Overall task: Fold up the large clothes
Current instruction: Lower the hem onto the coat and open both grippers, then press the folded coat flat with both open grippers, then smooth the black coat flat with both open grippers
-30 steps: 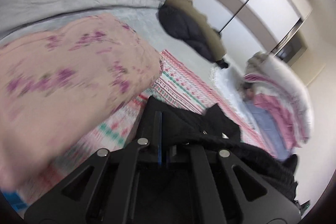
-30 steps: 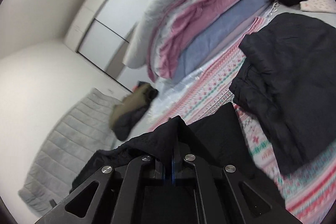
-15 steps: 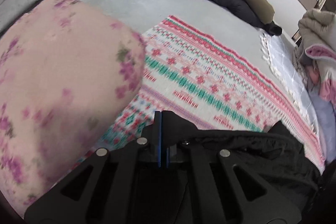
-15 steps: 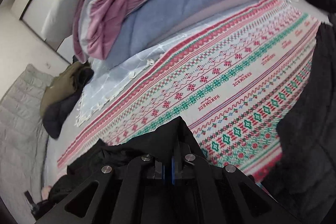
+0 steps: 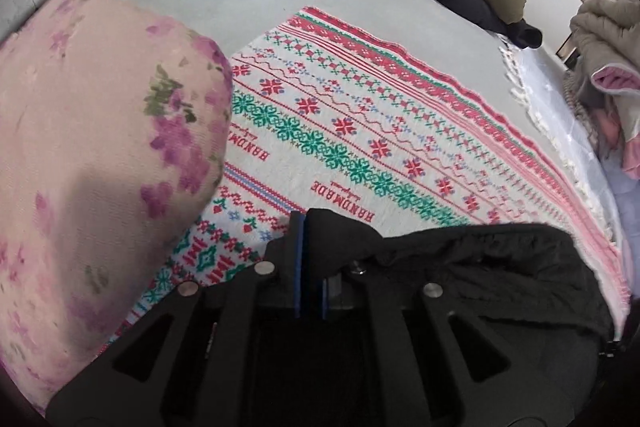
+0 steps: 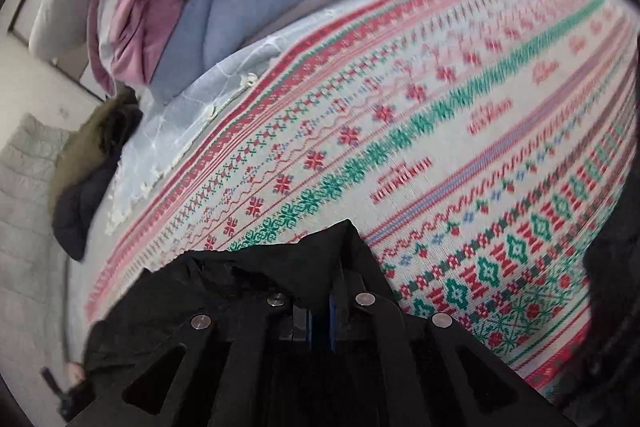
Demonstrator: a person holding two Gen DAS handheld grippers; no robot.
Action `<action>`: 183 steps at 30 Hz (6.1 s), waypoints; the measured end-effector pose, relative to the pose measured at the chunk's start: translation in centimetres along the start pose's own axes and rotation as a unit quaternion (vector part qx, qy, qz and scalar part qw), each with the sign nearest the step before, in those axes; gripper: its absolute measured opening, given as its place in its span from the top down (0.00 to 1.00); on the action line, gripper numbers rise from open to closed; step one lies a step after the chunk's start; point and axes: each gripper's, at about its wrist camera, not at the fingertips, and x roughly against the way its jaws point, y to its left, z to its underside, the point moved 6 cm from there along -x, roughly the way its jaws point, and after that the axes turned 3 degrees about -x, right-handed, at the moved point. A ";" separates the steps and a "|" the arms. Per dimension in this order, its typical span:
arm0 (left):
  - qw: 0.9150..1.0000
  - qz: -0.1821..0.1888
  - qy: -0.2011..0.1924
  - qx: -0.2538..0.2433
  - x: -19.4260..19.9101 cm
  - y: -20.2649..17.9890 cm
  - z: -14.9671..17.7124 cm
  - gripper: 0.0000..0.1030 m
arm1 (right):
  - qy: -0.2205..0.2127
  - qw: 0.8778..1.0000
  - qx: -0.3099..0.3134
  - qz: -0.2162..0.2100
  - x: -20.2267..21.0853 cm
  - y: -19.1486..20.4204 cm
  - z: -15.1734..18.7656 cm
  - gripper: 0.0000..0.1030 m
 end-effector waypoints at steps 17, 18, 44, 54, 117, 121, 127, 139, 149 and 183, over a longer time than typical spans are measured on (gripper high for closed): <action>0.991 -0.020 0.124 -0.034 4.5 -1.1 -3.1 0.30 | 0.027 0.994 0.039 -0.102 5.0 2.5 3.9 0.00; 0.987 -0.013 0.142 -0.080 3.9 -2.3 -2.5 0.29 | 0.043 0.993 0.068 -0.082 3.6 2.3 5.6 0.00; 0.986 0.166 0.005 -0.031 19.1 -1.9 18.2 0.29 | -0.012 0.985 -0.034 -0.171 21.7 1.7 19.0 0.00; 0.992 0.099 -0.047 0.056 15.4 4.6 20.0 0.32 | -0.019 0.977 -0.148 -0.151 18.6 -9.8 20.6 0.00; 0.951 0.021 -0.037 -0.306 12.4 -23.9 18.6 0.30 | 0.011 0.963 -0.212 -0.168 15.3 -14.0 21.6 0.00; 0.957 -0.003 -0.002 -0.290 8.1 -25.6 15.9 0.30 | 0.016 0.963 -0.211 -0.164 15.1 -13.9 21.5 0.00; 0.968 -0.018 0.028 -0.249 3.5 -25.0 15.4 0.28 | 0.019 0.964 -0.210 -0.163 15.0 -13.9 21.4 0.00; 0.980 0.048 0.018 -0.194 10.6 -19.2 17.7 0.30 | 0.011 0.964 -0.207 -0.166 14.6 -13.7 21.3 0.00; 0.981 0.080 0.023 -0.174 14.5 -12.9 25.8 0.30 | -0.016 0.955 -0.222 -0.195 14.9 -13.6 21.0 0.00; 0.977 0.091 0.014 -0.194 12.6 -12.4 27.6 0.27 | -0.111 0.982 -0.047 -0.144 15.9 -8.6 20.8 0.74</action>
